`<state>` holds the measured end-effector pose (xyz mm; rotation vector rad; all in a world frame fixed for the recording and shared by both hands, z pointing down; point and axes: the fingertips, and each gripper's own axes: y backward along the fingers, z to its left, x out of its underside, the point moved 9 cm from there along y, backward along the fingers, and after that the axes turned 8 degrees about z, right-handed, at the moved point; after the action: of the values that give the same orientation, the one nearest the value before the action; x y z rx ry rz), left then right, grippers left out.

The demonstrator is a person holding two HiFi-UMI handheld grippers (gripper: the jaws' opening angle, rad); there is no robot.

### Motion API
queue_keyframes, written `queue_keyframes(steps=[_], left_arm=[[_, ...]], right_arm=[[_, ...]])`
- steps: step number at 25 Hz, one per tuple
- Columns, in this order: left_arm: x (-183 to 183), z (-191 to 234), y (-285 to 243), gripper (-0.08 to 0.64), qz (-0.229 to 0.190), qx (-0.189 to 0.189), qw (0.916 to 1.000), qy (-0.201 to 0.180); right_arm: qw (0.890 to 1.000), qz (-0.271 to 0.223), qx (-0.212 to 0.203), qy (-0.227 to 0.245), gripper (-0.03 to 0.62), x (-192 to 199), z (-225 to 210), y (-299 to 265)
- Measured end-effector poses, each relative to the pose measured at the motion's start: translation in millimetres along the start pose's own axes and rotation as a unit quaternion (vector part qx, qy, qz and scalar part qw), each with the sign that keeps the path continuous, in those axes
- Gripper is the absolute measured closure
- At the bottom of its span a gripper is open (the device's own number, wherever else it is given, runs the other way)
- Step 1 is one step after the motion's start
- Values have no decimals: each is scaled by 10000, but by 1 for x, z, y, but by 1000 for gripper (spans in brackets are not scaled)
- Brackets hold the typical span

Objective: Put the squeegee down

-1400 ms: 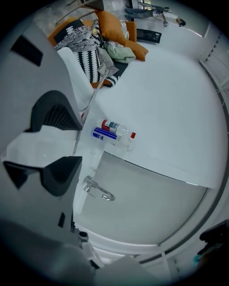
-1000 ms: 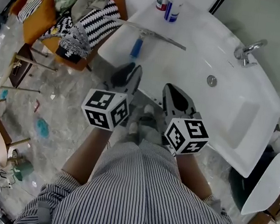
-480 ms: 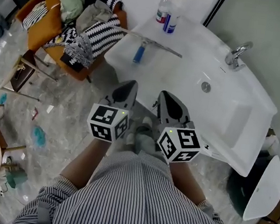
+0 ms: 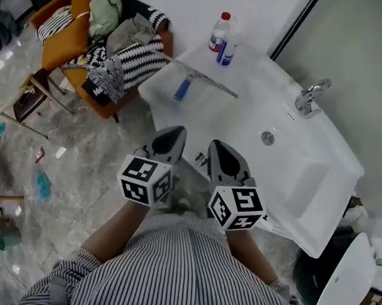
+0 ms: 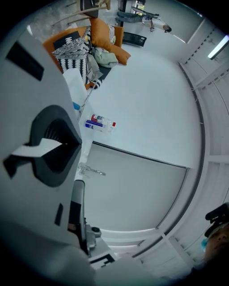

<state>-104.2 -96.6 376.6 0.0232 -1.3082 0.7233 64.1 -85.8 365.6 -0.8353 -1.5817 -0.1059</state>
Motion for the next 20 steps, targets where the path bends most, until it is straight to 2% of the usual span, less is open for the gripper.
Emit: queue_keyframes(steps=[4,10,20], left_arm=[[-3,-17,-4,548,48,-89,9999,22],[-3,-19,-9,547,149,-248,9996,33],[-6,-11,-16,546,212,-37,9998,36]], right_arm=[[9999,113,-71,98,577,0,-9,1],[9998,89,-167,101,577,-3,-15,-3],[9996,157,-212,26,577,2,-12,-14]])
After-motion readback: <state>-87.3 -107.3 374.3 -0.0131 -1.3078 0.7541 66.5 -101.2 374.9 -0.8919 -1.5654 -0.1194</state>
